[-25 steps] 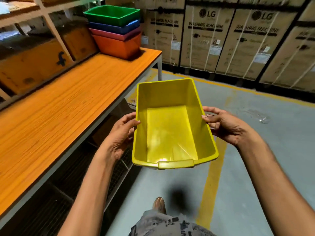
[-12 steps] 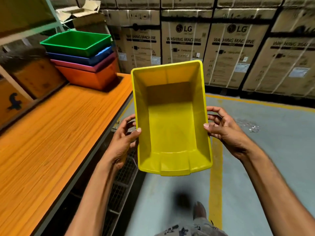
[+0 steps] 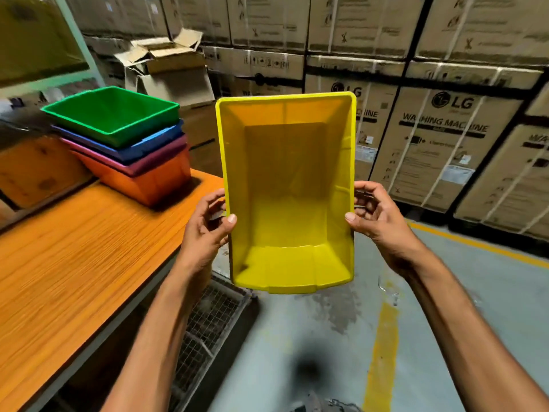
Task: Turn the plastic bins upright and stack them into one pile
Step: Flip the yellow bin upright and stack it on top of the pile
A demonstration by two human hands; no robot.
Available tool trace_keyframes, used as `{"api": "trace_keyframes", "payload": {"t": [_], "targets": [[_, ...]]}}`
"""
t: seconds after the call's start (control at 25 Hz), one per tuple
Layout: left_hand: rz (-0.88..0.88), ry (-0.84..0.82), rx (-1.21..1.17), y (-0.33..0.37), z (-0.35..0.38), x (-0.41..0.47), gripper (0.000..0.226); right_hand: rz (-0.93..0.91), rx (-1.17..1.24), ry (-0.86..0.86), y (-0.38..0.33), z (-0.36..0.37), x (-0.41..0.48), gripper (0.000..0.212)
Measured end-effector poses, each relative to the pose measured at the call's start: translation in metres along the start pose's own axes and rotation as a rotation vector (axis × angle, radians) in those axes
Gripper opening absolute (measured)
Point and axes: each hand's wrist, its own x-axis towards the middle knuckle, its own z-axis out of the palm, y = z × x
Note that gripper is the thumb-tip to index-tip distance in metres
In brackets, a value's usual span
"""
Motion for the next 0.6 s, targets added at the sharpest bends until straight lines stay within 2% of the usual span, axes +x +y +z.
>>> {"api": "trace_keyframes", "payload": {"t": [0.28, 0.48, 0.6], "targets": [[0.135, 0.149, 0.013, 0.027, 0.024, 0.110, 0.049, -0.055, 0.079, -0.111, -0.030, -0.023, 0.156, 0.051], [0.301, 0.162, -0.040, 0.058, 0.006, 0.199, 0.050, -0.153, 0.117, -0.159, -0.064, 0.008, 0.271, 0.052], [0.338, 0.216, -0.060, 0.083, -0.013, 0.243, 0.045, -0.203, 0.156, -0.188, -0.091, 0.035, 0.329, 0.052]]}}
